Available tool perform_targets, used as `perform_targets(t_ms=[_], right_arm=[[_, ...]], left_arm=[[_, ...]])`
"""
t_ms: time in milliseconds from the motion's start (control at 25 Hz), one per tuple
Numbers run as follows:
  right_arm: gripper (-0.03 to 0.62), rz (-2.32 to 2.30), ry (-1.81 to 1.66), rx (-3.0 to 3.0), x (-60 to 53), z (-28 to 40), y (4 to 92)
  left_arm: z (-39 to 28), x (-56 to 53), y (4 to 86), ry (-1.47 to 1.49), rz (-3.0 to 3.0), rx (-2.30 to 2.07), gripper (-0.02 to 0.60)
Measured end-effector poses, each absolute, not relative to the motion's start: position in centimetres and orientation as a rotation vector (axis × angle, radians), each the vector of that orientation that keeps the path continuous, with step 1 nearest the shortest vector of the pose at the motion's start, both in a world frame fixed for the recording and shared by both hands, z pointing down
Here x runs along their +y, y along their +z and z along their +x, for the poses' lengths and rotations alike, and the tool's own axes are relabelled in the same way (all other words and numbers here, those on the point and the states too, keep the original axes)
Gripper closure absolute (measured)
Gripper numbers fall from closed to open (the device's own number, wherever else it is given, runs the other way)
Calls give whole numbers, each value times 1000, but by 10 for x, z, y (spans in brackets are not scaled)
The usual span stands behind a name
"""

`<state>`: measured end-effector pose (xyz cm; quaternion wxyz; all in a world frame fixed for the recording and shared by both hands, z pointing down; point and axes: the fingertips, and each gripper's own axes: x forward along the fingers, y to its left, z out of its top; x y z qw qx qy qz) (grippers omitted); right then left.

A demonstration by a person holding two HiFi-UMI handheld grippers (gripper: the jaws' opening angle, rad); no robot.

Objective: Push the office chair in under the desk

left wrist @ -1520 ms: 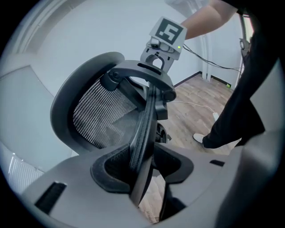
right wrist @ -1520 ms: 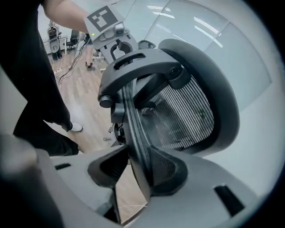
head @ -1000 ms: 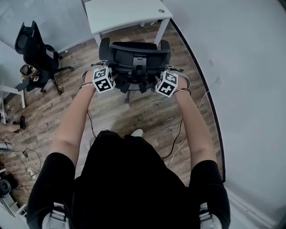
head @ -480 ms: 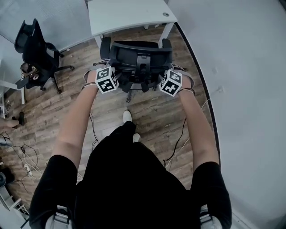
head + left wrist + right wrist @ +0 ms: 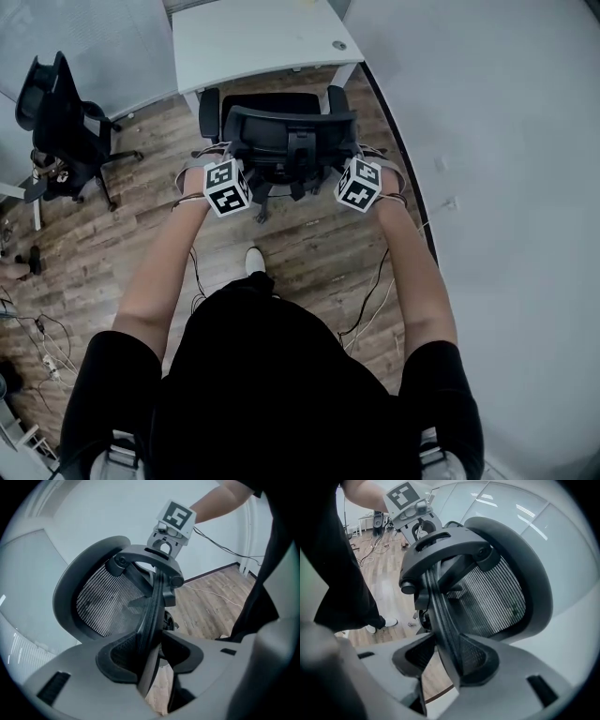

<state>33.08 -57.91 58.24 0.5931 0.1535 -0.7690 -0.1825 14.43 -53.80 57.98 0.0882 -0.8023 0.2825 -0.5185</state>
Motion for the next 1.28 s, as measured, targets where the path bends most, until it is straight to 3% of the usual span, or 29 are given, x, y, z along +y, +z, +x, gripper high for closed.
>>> perform_targets(t_ms=[1280], right_arm=[[442, 169, -563, -1854, -701, 369, 583]], left_arm=[[192, -628, 581, -1642, -2394, 1079, 428]])
